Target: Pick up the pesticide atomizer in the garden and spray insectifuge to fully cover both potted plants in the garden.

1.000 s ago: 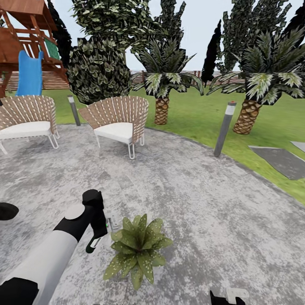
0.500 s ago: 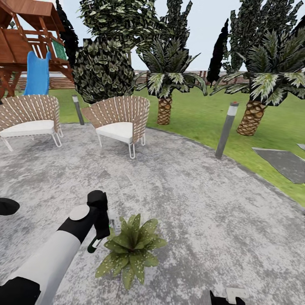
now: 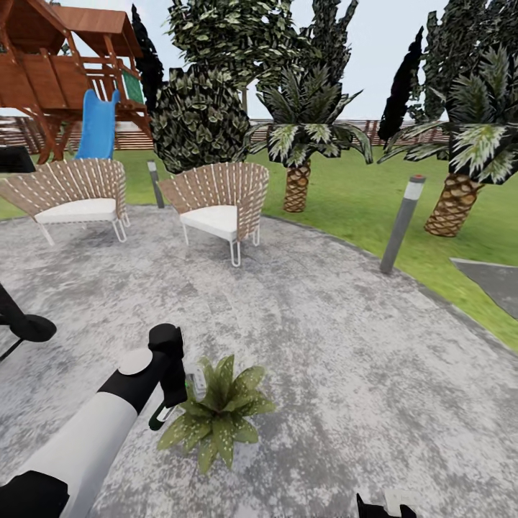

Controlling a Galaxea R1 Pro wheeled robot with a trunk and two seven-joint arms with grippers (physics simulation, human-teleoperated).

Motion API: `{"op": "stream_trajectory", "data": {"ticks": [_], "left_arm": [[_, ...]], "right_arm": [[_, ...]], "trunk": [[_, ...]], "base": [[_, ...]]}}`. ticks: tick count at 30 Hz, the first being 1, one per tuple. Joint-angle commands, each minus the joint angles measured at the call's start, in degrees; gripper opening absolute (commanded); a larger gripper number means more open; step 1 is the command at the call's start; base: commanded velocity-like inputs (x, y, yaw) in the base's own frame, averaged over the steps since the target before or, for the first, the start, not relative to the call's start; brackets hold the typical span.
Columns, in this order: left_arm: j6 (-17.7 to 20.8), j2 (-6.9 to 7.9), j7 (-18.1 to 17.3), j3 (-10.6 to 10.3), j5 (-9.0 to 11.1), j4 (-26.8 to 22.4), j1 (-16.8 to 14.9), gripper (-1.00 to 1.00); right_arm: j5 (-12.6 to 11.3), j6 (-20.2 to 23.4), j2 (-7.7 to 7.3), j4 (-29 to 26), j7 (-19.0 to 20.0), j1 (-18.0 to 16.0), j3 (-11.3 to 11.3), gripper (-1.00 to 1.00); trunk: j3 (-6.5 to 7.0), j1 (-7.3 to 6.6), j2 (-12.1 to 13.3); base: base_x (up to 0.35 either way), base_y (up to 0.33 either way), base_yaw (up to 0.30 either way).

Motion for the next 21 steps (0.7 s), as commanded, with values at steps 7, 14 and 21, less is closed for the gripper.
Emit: {"op": "stream_trajectory", "data": {"ticks": [7, 14, 21], "left_arm": [[0.65, -0.37, -0.43, -0.19, -0.32, -0.04, -0.03, -1.00], [0.67, -0.55, -0.43, -0.19, -0.30, -0.04, -0.11, -1.00], [0.67, -0.92, -0.43, -0.19, -0.32, -0.04, -0.12, -1.00]], "right_arm": [[0.60, -0.19, 0.01, 0.06, -0.06, -0.03, -0.46, 1.00], [0.60, -0.19, 0.01, 0.04, -0.06, -0.03, -0.44, 1.00], [0.54, -0.19, 0.01, -0.03, -0.02, -0.03, -0.45, 1.00]], "trunk": [[-0.05, -0.03, -0.03], [-0.05, -0.03, -0.03], [-0.05, -0.03, -0.03]], "base": [[-0.070, -0.051, 0.153], [0.012, -0.010, 0.064], [0.074, -0.086, 0.150]]}}
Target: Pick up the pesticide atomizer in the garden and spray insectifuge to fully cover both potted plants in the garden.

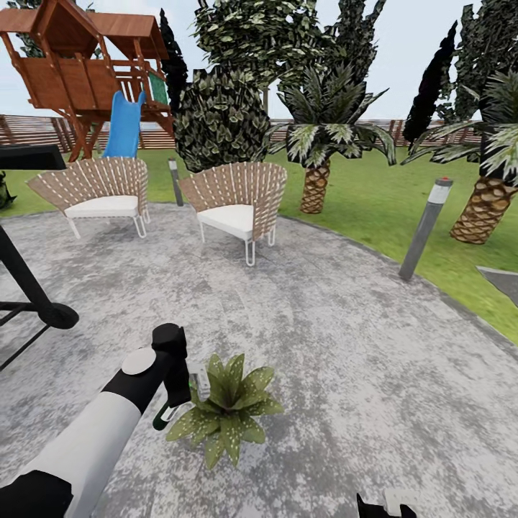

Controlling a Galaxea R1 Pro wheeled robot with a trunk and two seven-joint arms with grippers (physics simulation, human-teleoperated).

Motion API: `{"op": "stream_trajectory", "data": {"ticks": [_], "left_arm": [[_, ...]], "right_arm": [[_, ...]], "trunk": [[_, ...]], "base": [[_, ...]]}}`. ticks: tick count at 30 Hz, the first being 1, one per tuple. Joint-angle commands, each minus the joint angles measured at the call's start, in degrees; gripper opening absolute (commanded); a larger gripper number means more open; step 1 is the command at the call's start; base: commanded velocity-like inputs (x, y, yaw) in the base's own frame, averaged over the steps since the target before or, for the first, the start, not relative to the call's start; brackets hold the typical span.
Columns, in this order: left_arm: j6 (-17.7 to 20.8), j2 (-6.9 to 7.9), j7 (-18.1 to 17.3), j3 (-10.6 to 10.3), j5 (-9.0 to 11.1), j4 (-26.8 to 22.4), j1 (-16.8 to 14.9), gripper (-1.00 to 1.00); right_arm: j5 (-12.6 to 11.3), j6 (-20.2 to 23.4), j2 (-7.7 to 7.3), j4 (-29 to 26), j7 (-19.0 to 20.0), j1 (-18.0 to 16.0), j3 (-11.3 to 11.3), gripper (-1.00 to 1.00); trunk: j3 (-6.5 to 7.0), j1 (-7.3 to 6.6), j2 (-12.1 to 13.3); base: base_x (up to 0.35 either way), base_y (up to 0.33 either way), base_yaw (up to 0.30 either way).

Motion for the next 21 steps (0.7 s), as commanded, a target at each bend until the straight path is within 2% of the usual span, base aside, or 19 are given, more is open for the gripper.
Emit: {"op": "stream_trajectory", "data": {"ticks": [1, 11, 16, 21], "left_arm": [[0.61, 0.04, -0.42, -0.19, -0.29, -0.05, -0.04, -1.00], [0.61, 0.09, -0.42, -0.19, -0.24, -0.05, 0.04, -1.00], [0.61, 0.05, -0.42, -0.14, -0.25, -0.05, 0.19, -1.00], [0.61, 0.09, -0.42, -0.18, -0.20, -0.05, 0.15, -1.00]], "right_arm": [[0.61, -0.24, 0.01, 0.06, -0.09, -0.04, -0.49, 1.00], [0.65, -0.20, 0.01, 0.06, -0.09, -0.04, -0.52, 1.00], [0.64, -0.20, 0.01, 0.06, -0.09, -0.04, -0.52, 1.00], [0.66, -0.20, 0.01, 0.06, -0.09, -0.04, -0.52, 1.00]], "trunk": [[-0.05, -0.01, -0.02], [-0.05, -0.01, -0.02], [-0.05, -0.01, -0.02], [-0.05, -0.01, -0.02]], "base": [[0.001, -0.001, 0.003], [0.000, -0.003, 0.000], [-0.005, -0.200, 0.000], [-0.218, -0.156, 0.000]]}}
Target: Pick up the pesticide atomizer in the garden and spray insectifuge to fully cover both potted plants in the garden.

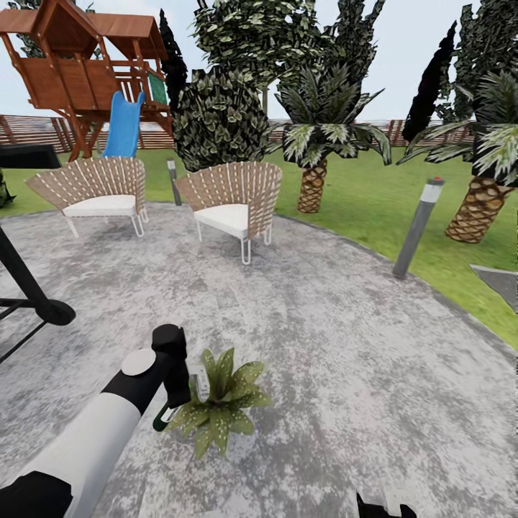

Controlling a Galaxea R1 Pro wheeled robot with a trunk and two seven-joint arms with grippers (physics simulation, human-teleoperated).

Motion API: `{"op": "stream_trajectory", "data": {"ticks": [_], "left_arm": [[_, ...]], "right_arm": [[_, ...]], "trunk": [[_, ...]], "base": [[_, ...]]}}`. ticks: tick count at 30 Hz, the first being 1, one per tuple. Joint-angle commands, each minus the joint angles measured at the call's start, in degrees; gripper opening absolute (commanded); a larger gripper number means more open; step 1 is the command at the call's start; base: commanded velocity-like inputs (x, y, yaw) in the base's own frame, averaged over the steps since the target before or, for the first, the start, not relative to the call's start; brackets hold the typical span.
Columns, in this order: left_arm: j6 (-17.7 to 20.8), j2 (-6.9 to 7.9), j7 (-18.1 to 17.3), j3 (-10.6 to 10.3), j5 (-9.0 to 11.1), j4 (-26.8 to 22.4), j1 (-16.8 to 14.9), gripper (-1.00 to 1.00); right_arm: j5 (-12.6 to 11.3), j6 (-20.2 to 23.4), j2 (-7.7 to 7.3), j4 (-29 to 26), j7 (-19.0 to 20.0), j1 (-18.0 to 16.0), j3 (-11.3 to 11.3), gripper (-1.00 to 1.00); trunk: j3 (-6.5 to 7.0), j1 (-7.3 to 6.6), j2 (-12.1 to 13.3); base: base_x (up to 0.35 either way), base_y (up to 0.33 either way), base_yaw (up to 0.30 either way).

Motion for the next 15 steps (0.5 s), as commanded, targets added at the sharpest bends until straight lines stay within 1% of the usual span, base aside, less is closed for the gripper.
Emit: {"op": "stream_trajectory", "data": {"ticks": [1, 15], "left_arm": [[0.61, 0.07, -0.42, -0.19, -0.29, -0.06, -0.02, -1.00], [0.61, 0.24, -0.42, -0.20, -0.22, -0.06, 0.41, -1.00]], "right_arm": [[0.60, -0.21, 0.01, 0.06, -0.06, -0.04, -0.45, 1.00], [0.60, -0.20, 0.01, 0.06, -0.06, -0.04, -0.45, 1.00]], "trunk": [[-0.05, -0.04, -0.02], [-0.05, -0.04, -0.02]], "base": [[-0.321, -0.020, 0.000], [-0.335, -0.002, 0.000]]}}
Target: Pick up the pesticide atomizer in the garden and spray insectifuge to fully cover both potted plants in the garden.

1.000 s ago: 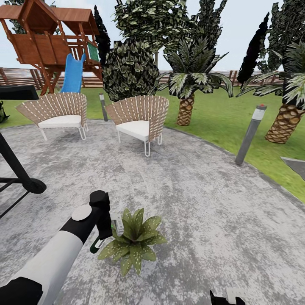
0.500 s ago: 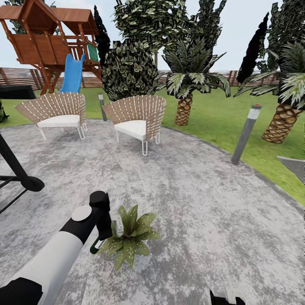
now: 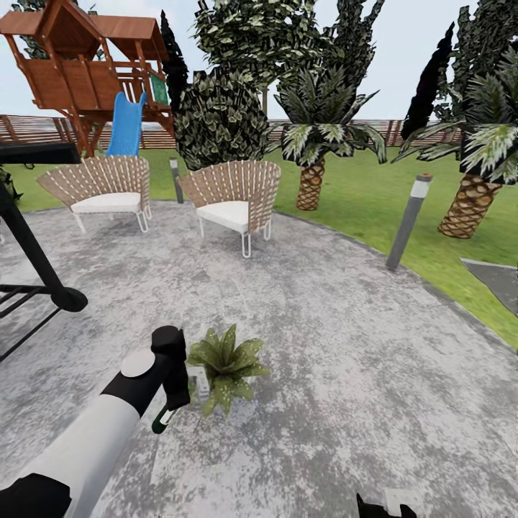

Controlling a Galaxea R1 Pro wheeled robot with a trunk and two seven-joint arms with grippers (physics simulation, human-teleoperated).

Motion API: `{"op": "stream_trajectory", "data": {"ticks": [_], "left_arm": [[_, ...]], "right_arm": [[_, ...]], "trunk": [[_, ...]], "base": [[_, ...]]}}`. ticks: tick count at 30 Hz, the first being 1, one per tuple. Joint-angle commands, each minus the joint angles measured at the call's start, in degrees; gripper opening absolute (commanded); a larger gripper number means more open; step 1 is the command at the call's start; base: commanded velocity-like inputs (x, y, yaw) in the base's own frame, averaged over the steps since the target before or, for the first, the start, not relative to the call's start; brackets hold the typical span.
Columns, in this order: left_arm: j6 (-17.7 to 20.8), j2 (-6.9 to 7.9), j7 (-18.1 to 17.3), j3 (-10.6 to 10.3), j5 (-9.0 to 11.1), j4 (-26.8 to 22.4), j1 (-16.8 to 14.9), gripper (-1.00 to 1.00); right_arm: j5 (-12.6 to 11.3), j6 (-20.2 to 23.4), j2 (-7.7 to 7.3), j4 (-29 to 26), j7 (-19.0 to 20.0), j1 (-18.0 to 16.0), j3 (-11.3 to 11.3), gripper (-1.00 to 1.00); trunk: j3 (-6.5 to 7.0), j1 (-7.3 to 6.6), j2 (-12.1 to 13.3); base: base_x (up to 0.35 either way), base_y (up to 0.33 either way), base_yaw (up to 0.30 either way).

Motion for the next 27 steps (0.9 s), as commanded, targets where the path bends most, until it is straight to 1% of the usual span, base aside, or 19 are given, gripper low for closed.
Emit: {"op": "stream_trajectory", "data": {"ticks": [1, 5, 8, 11, 12, 13, 14, 15, 16, 17, 18, 19, 20, 21, 22, 23, 25, 26, 27], "left_arm": [[0.59, 0.09, -0.42, -0.21, -0.28, -0.04, 0.04, -1.00], [0.46, 0.37, -0.42, 0.27, -0.09, 0.31, 0.11, -1.00], [0.27, 0.51, -0.42, 0.53, 1.16, 1.10, 0.61, -1.00], [0.26, 0.69, -0.42, 0.66, 4.60, 1.20, 1.45, -1.00], [0.23, 0.77, -0.42, 0.91, 6.57, 1.23, 2.06, -1.00], [0.09, 0.82, 1.08, 1.30, 8.83, 1.25, 3.06, -1.00], [0.01, 0.83, 2.63, 1.53, 10.33, 1.25, 3.73, -1.00], [-0.10, 0.85, 4.90, 1.72, 12.31, 1.27, 4.68, -1.00], [-0.20, 0.86, 7.20, 1.82, 13.93, 1.31, 5.57, -1.00], [-0.28, 0.86, 8.56, 1.88, 14.89, 1.36, 6.10, -1.00], [-0.48, 0.87, 10.32, 1.95, 16.58, 1.40, 6.86, -1.00], [-1.27, 0.87, 11.36, 1.98, 18.77, 1.42, 7.53, -1.00], [-2.52, 0.87, 11.84, 1.99, 20.46, 1.42, 8.07, -1.00], [-5.24, 0.90, 12.68, 2.05, 22.91, 1.43, 8.85, -1.00], [-7.97, 1.04, 14.23, 2.33, 24.80, 1.48, 9.34, -1.00], [-9.46, 1.17, 15.63, 2.75, 25.63, 1.83, 9.53, -1.00], [-12.24, 1.34, 19.54, 4.81, 26.72, 5.78, 9.79, -1.00], [-15.16, 1.36, 20.76, 6.19, 26.84, 8.58, 9.83, -1.00], [-17.68, 1.38, 21.27, 7.08, 26.86, 10.05, 9.85, -1.00]], "right_arm": [[0.60, -0.20, 0.01, 0.06, -0.06, -0.04, -0.45, 1.00], [0.60, -0.20, 0.01, 0.06, -0.06, -0.04, -0.42, 1.00], [0.58, -0.21, 0.01, 0.08, -0.06, -0.04, -0.44, 1.00], [0.59, -0.14, 0.01, 0.15, -0.04, -0.04, -0.38, 1.00], [0.63, -0.12, 0.01, 0.15, 0.12, -0.04, -0.35, 1.00], [0.67, -0.12, 0.01, 0.13, 0.26, -0.04, -0.16, 1.00], [0.71, -0.13, 0.01, 0.11, 0.34, -0.04, 0.12, 1.00], [0.77, -0.14, 0.01, 0.05, 0.49, -0.04, 1.19, 1.00], [1.03, -0.17, 0.01, -0.23, 0.61, -0.04, 3.53, 1.00], [1.47, -0.18, 0.01, -0.69, 0.65, -0.04, 5.67, 1.00], [2.56, -0.19, 0.01, -2.26, 0.69, -0.04, 9.73, 1.00], [3.75, -0.10, 0.01, -4.62, 0.71, -0.04, 13.59, 1.00], [4.54, -0.01, -0.01, -6.36, 0.72, -0.04, 15.93, 1.00], [5.55, 0.11, -0.04, -8.74, 0.99, -0.10, 18.71, 1.00], [6.36, 0.18, -0.06, -10.74, 2.61, -0.22, 20.43, 1.00], [6.81, 0.23, -0.06, -11.82, 4.85, -0.35, 21.11, 1.00], [7.71, 0.78, -0.26, -14.60, 15.33, -1.10, 21.97, 1.00], [8.14, 2.11, -0.39, -16.19, 20.91, -2.22, 22.14, 1.00], [8.53, 3.32, -0.43, -17.03, 24.04, -2.94, 22.20, 1.00]], "trunk": [[-0.05, -0.05, -0.02], [-0.05, -0.05, -0.02], [-0.05, -0.05, -0.02], [-0.05, -0.05, -0.02], [-0.05, -0.05, -0.02], [-0.05, -0.05, -0.02], [-0.05, -0.05, -0.02], [-0.05, -0.05, -0.02], [-0.05, -0.05, -0.02], [-0.05, -0.05, -0.02], [-0.05, -0.05, -0.02], [-0.05, -0.05, -0.02], [-0.05, -0.05, -0.02], [-0.05, -0.05, -0.02], [-0.05, -0.05, -0.02], [-0.05, -0.05, -0.02], [-0.05, -0.05, -0.02], [-0.05, -0.05, -0.02], [-0.05, -0.05, -0.02]], "base": [[-0.311, 0.000, 0.000], [-0.109, 0.000, 0.000], [-0.003, 0.000, 0.000], [0.000, 0.000, 0.000], [0.000, 0.000, 0.000], [0.000, 0.000, 0.000], [0.000, 0.000, 0.000], [0.000, 0.000, 0.000], [0.000, 0.000, 0.000], [0.000, 0.000, 0.000], [0.000, 0.000, 0.000], [0.000, 0.000, 0.000], [0.000, 0.000, 0.000], [0.000, 0.000, 0.000], [0.000, 0.000, 0.000], [0.000, 0.000, 0.000], [0.000, 0.000, 0.000], [0.000, 0.000, 0.000], [0.000, 0.000, 0.000]]}}
